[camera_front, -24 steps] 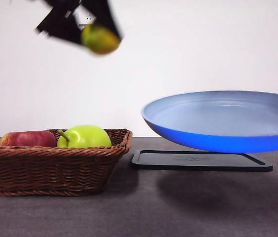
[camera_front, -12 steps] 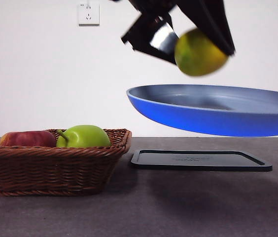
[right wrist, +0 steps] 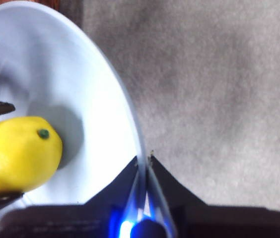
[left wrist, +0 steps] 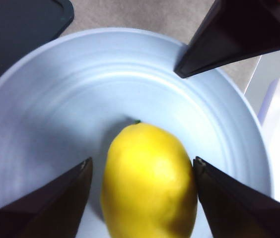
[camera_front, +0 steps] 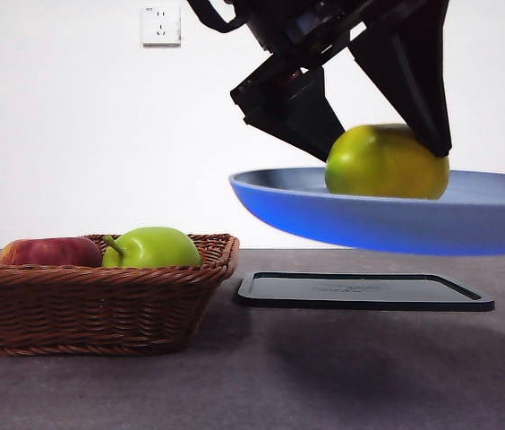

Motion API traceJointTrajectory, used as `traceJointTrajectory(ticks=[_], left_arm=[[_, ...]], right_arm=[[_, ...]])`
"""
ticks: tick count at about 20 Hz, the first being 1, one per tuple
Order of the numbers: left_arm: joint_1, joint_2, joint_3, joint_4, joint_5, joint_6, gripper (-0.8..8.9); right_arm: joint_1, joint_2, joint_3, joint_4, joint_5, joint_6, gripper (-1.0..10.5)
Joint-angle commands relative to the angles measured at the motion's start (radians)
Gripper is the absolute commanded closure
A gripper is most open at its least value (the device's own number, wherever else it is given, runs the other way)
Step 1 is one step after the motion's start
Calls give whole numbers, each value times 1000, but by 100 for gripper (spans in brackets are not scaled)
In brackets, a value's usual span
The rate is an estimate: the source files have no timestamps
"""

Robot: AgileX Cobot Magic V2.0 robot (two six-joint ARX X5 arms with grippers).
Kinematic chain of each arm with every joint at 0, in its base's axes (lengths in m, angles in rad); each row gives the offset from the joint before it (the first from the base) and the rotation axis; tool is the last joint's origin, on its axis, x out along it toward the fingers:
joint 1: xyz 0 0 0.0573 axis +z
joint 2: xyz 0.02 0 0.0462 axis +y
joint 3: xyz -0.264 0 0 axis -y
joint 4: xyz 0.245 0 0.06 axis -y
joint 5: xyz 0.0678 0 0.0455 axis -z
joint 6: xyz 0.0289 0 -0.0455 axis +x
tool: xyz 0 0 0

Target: Take the lemon from the basket,put the lemon in the plate,hand out the plate

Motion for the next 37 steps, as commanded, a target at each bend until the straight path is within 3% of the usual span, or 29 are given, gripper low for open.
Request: traceJointTrajectory(ticks=[1, 6, 13, 19, 23, 30, 37], left_arm=[[-15, 14, 17, 3, -2, 7, 460], [-8, -45, 17, -27, 1, -19, 460], [61, -301, 17, -124, -3, -15, 460], [145, -536, 17, -147, -3, -15, 460], [149, -651, 17, -153, -3, -18, 463], [149, -696, 17, -198, -3, -22, 464], [149, -693, 17, -197, -4, -23, 464]], right_arm=[[2, 6, 13, -14, -11, 4, 942], [1, 6, 13, -32, -11, 23, 942], [-53, 68, 14, 51, -7, 90, 942], [-94, 282, 58, 217, -5, 132, 942], [-118, 459, 203, 286, -3, 159, 942], [-126, 717, 472, 307, 48, 176, 942], [-132, 866, 511, 375, 51, 198, 942]])
